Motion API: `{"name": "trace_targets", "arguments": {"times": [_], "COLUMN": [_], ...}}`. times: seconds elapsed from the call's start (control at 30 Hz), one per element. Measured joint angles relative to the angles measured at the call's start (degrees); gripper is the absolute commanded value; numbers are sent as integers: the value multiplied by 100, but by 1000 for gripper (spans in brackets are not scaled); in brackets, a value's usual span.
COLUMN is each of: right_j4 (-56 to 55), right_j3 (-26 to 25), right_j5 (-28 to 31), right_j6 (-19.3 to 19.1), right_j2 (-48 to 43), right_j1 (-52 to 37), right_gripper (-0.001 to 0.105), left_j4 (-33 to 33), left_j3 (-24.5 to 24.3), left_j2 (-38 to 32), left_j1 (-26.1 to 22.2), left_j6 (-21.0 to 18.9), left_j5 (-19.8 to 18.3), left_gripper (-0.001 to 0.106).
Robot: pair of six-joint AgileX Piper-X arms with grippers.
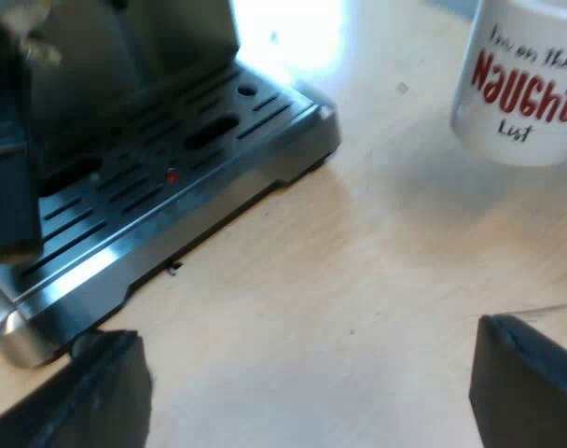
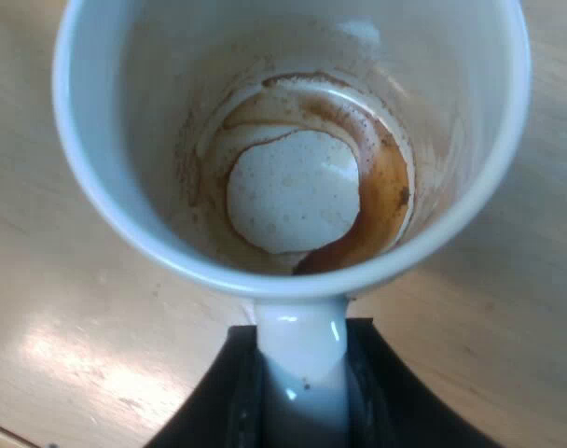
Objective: Place mug into machine
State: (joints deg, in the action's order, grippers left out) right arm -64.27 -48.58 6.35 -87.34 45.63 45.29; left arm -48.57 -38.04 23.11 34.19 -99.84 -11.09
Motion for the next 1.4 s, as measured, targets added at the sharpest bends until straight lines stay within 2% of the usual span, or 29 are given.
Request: {"name": "trace_targets", "arguments": {"times": [0.2, 0.37, 0.53, 0.6, 0.73, 0.83, 0.97, 1.07, 1.2, 1.4], "right_j4": [363, 753, 892, 934, 1013, 1146, 1479, 1769, 2166, 2519], "right_j3": [0, -28, -328, -531, -801, -872, -881, -881, -881, -924], "right_j5": [32, 51, 51, 79, 161, 217, 294, 332, 353, 472], "right_j6": [145, 217, 217, 98, 82, 42, 23, 23, 23, 23], "right_j2": [565, 962, 1414, 1603, 1909, 2079, 2361, 2522, 2761, 3143], "right_j1": [33, 33, 33, 33, 33, 33, 33, 33, 88, 135], "right_gripper": [0, 0, 0, 0, 0, 0, 0, 0, 0, 0], "left_j4": [547, 724, 910, 1034, 1128, 1219, 1271, 1282, 1338, 1337], "left_j3": [193, 280, 387, 493, 596, 594, 594, 594, 594, 594], "left_j2": [0, 0, 0, 0, 0, 0, 28, 28, 93, 121], "left_j1": [0, 0, 0, 0, -182, -590, -1152, -1429, -1476, -1476], "left_j6": [0, 13, 13, 13, 13, 65, 442, 507, 508, 508], "left_j5": [135, 322, 420, 445, 445, 209, -329, -461, -628, -644], "left_gripper": [71, 71, 71, 71, 71, 71, 71, 71, 71, 71]}}
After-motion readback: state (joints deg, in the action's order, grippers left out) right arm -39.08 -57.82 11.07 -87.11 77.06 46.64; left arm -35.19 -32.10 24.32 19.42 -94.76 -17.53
